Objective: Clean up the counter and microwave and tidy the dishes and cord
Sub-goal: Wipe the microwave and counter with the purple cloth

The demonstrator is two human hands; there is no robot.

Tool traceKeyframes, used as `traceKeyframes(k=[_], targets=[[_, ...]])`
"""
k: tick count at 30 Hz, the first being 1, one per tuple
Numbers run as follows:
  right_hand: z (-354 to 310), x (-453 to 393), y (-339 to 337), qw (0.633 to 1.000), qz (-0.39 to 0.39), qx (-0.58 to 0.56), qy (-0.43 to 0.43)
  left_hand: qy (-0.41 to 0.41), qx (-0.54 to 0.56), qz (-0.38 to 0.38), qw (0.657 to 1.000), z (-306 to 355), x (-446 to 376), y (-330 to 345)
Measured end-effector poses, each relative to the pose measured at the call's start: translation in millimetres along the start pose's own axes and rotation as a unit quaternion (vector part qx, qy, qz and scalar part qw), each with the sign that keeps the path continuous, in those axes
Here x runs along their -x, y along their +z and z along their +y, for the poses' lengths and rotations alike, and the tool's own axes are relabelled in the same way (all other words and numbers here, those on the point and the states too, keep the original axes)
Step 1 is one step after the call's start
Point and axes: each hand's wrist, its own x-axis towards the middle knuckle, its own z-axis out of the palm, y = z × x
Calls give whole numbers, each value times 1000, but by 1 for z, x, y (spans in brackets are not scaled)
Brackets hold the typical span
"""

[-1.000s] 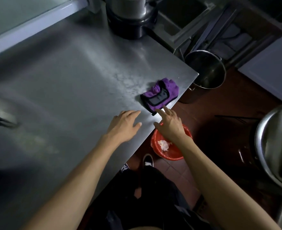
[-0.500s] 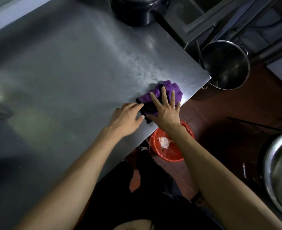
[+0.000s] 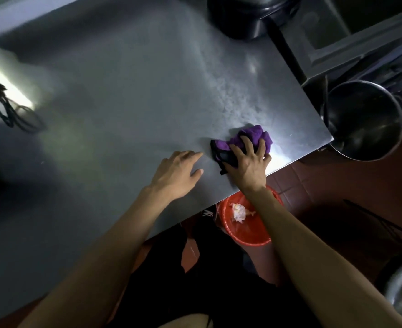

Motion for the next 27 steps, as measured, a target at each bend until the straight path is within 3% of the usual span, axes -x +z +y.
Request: traceKeyframes(k=[13,21,27], targets=[[-69,-1,14,986,-8,-124,-115,-128,74,56,987,-52,81,9],[-165,19,25,939,-57,-174,-290,-225,102,80,966,-108,172,16],[-252,73,34,916,-57,-171,-358,-274,163,140,938,-156,261,35]])
